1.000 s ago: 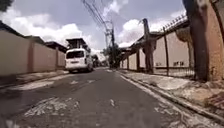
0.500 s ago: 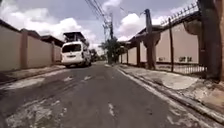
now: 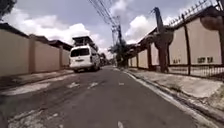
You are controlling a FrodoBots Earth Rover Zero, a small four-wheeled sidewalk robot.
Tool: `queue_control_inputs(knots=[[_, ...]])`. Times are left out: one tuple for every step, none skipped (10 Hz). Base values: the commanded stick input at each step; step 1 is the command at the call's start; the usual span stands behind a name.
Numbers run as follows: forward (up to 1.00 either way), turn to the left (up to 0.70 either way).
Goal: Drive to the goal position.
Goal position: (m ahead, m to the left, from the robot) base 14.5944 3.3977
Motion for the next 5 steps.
queue_control_inputs(knots=[[0.70,0.03],[0.70,0.03],[0.70,0.03],[0.70,0.03],[0.70,0.03]])
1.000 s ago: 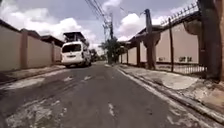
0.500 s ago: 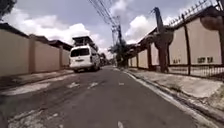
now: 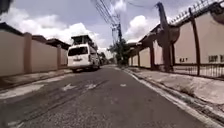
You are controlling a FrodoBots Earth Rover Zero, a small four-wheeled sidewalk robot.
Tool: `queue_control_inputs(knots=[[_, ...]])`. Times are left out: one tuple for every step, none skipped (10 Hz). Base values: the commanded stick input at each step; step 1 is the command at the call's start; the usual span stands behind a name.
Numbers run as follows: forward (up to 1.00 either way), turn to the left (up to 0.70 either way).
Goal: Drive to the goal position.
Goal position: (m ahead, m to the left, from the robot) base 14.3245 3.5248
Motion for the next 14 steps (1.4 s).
queue_control_inputs(knots=[[0.70,0.03],[0.70,0.04],[0.70,0.03],[0.70,0.03],[0.70,0.04],[0.70,0.04],[0.70,0.04],[0.70,0.03],[0.70,0.03],[0.70,0.03],[0.70,0.04],[0.70,0.04],[0.70,0.04],[0.70,0.04]])
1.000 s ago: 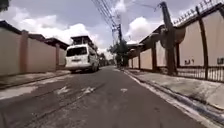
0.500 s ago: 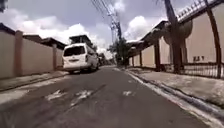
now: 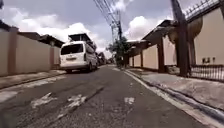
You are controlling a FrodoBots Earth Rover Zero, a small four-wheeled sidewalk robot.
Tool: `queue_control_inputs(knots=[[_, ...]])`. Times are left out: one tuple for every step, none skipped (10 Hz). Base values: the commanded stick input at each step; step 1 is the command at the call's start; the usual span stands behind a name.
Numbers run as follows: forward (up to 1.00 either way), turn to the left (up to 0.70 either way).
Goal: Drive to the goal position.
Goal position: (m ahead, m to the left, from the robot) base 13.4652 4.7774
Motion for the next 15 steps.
queue_control_inputs(knots=[[0.70,0.04],[0.70,0.04],[0.70,0.06],[0.70,0.12],[0.70,0.13],[0.70,0.18],[0.70,0.23],[0.70,0.27],[0.70,0.35],[0.70,0.36],[0.70,0.36],[0.70,0.36],[0.70,0.26],[0.70,0.02],[0.70,0.01]])
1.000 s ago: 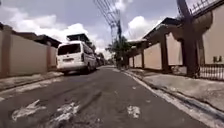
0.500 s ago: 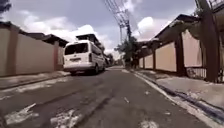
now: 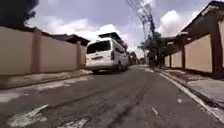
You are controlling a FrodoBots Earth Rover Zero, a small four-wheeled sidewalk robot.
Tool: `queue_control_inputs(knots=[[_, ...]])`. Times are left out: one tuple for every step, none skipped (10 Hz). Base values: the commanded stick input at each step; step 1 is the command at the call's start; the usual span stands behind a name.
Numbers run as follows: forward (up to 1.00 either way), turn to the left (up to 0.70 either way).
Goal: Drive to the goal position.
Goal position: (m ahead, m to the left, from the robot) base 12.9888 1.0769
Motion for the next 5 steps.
queue_control_inputs(knots=[[0.70,0.01],[0.70,0.01],[0.70,0.01],[0.70,0.01],[0.70,0.01]])
